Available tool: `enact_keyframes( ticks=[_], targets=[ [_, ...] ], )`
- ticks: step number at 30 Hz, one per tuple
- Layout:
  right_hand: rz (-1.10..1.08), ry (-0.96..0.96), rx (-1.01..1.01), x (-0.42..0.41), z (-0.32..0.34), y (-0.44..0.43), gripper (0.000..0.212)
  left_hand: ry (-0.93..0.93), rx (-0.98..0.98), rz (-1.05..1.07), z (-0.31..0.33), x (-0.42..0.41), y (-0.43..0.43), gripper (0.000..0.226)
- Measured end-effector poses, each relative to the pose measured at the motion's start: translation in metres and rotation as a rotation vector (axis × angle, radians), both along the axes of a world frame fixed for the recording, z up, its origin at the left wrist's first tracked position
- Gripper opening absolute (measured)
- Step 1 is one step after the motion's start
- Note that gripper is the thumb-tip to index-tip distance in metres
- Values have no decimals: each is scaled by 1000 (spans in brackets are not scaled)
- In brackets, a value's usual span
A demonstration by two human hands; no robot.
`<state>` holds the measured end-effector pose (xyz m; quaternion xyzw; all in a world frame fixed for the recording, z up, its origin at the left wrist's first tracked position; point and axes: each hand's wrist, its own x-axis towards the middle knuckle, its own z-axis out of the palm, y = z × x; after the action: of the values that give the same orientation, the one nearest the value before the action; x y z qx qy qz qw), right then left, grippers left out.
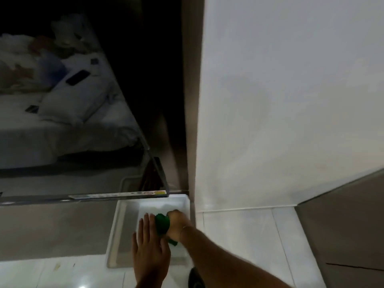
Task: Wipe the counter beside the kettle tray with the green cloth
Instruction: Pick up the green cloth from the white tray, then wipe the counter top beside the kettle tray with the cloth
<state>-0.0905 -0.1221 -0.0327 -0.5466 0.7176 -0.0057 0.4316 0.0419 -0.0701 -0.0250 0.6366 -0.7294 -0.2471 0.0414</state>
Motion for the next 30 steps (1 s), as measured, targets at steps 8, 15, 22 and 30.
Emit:
enact_keyframes(
  ticks=[8, 15, 22, 30],
  targets=[
    [-409, -6, -121, -149, 67, 75, 26, 214, -95, -359, 33, -149, 26, 79],
    [-1017, 85, -171, -300, 102, 247, 34, 227, -160, -906, 31, -305, 94, 81],
    [-1593, 147, -269, -396, 106, 449, 27, 174, -208, -1332, 28, -442, 200, 96],
    [-2098, 166, -473, -503, 110, 638, 13, 153, -223, -1644, 33, -580, 330, 98]
  ],
)
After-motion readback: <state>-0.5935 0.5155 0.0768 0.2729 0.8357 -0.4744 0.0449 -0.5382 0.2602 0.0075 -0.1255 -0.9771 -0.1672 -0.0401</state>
